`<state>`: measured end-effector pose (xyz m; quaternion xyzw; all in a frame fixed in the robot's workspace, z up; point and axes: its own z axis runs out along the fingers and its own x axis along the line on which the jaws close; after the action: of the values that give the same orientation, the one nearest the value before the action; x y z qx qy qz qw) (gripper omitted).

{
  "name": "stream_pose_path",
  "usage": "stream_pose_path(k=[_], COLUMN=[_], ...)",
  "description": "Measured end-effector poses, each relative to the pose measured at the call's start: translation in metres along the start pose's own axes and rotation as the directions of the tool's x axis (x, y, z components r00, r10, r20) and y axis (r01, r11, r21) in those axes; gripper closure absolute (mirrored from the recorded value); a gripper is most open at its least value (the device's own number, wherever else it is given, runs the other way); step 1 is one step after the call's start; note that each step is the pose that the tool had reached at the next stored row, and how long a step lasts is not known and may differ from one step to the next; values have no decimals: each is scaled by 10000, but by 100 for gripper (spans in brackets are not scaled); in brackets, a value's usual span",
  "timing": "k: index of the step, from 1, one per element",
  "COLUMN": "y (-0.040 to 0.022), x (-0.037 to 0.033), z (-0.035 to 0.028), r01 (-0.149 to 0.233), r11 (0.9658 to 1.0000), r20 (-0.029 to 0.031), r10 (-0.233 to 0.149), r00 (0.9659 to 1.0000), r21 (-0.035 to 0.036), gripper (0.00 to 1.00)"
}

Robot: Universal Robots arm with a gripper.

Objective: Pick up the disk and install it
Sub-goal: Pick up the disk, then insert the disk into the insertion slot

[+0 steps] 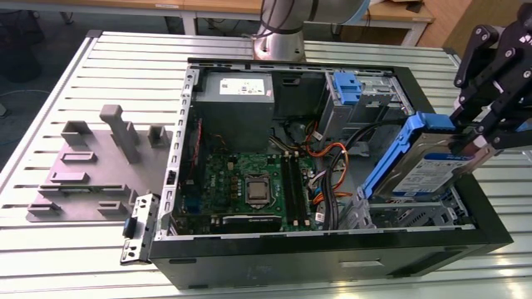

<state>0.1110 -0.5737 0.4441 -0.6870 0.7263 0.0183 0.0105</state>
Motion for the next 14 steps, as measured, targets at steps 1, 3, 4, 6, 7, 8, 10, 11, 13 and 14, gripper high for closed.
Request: stream_pose_path(k=[1,3,4,6,7,8,10,11,13,14], y=[0,-1,-1,-1,-2,-2,-2,-2,-3,-3], x=[1,2,3,5,5,6,8,8,10,11], z=[16,52,71,107,125,143,180,198,234,252], r01=[0,-1,0,0,-1,-1,-1,-1,-1,-1], r11=[10000,10000,10000,10000,10000,10000,10000,10000,10000,10000], r20=[-7,-31,-42,-65,-76,-85,-104,-113,-133,-140], r10=[0,1,0,0,1,1,1,1,1,1], r00=[10000,10000,10000,10000,10000,10000,9999,9999,9999,9999], r21=[0,2,2,3,4,5,6,6,7,8], gripper=[65,65,65,65,65,65,65,65,65,65])
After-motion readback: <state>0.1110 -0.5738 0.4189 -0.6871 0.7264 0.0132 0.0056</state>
